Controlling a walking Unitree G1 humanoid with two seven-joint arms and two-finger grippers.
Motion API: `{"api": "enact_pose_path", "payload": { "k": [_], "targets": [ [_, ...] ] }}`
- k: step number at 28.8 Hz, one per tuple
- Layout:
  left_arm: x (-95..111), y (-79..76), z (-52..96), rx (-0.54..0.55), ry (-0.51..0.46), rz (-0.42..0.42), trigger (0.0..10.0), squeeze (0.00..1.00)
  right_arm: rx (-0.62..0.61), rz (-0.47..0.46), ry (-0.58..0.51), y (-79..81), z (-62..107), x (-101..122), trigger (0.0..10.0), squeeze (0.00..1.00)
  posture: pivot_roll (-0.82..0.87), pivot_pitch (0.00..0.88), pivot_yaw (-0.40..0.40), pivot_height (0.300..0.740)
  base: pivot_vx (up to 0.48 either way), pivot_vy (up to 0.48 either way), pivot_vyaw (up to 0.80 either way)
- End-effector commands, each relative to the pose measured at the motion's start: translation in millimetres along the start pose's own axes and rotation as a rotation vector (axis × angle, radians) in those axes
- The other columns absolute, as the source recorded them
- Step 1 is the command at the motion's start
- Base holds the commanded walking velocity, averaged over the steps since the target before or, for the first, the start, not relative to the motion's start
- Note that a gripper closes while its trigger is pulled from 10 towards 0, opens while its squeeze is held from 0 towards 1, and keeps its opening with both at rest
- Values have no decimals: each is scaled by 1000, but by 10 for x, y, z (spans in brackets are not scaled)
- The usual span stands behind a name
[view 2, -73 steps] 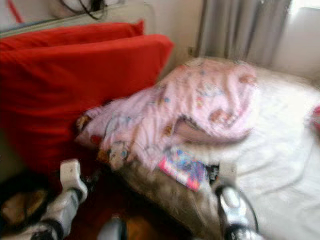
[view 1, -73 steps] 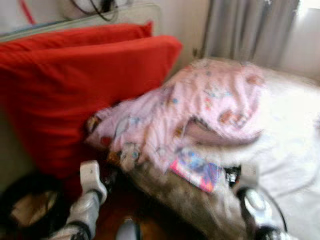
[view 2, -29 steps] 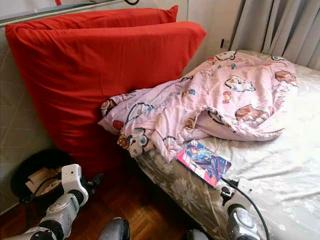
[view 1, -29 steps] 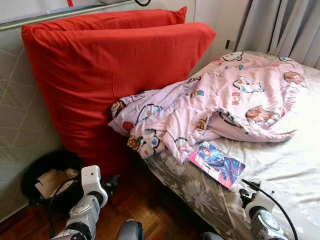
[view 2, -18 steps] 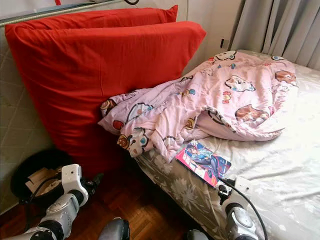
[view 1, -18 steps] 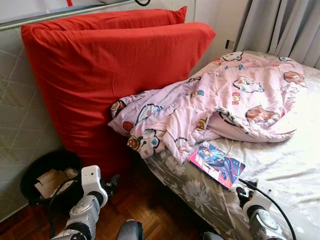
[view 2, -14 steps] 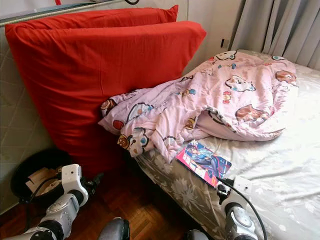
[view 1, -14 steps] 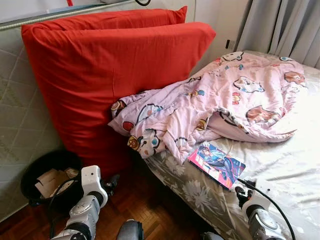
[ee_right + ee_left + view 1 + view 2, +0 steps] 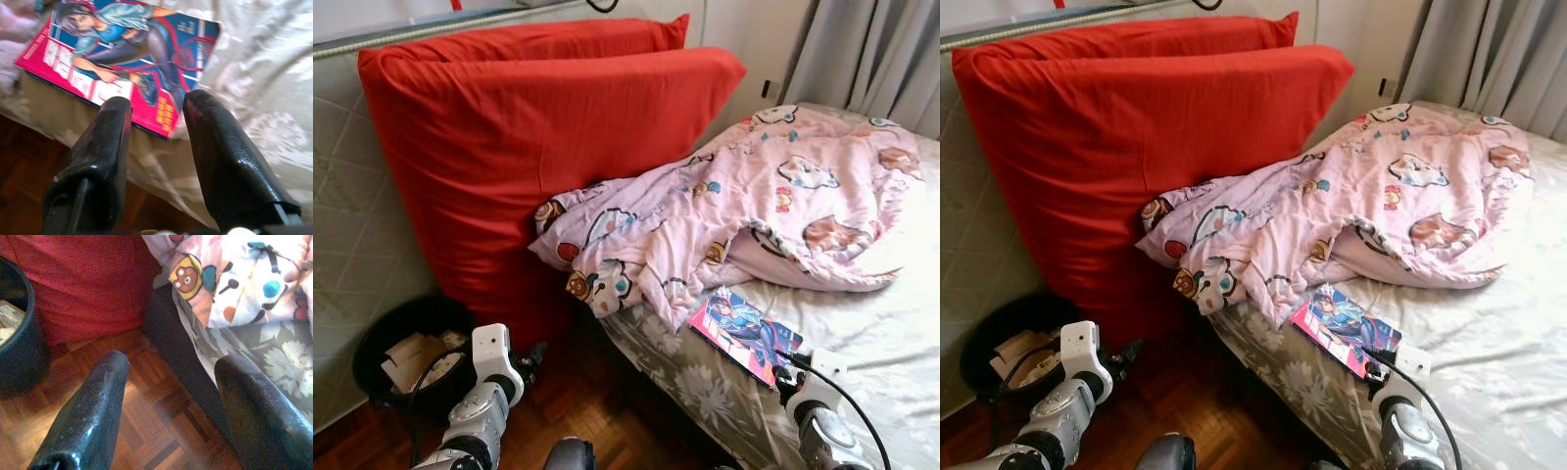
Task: Clean up the room
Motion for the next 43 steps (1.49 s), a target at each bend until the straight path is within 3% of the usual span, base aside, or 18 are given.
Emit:
{"api": "enact_pose_path", "payload": {
  "k": [1,10,28,34,43],
  "targets": [
    [16,-8,-7,-3,-2,-1,10000,0,-7,1,11,-26,0,-9,10000,0,93,0,3,628,289,0,0],
    [22,-3,-6,-4,-4,-2,10000,0,-5,4,14,-31,-5,5,10000,0,92,0,7,628,278,0,0],
    [21,4,-4,-2,-5,-1,10000,0,10,10,5,-11,-13,38,10000,0,94,0,7,628,0,0,0],
    [21,6,-3,-2,-5,-1,10000,0,8,26,6,8,-20,49,10000,0,98,0,7,599,0,0,0],
    [27,24,3,-5,-6,-5,10000,0,18,43,-3,89,-49,122,10000,0,104,0,19,599,0,0,0]
  ]
}}
Point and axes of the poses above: a point about 5 cm out from each wrist's last joint towards the gripper, its own z axis pointing back from the gripper into the wrist, its own x axis along the axis of the wrist's last joint, y = z × x, the point moved 5 cm from there along -z, pointing out of the wrist towards the gripper, and after that the axes turned 4 degrees about z, right-handed, at the moved point
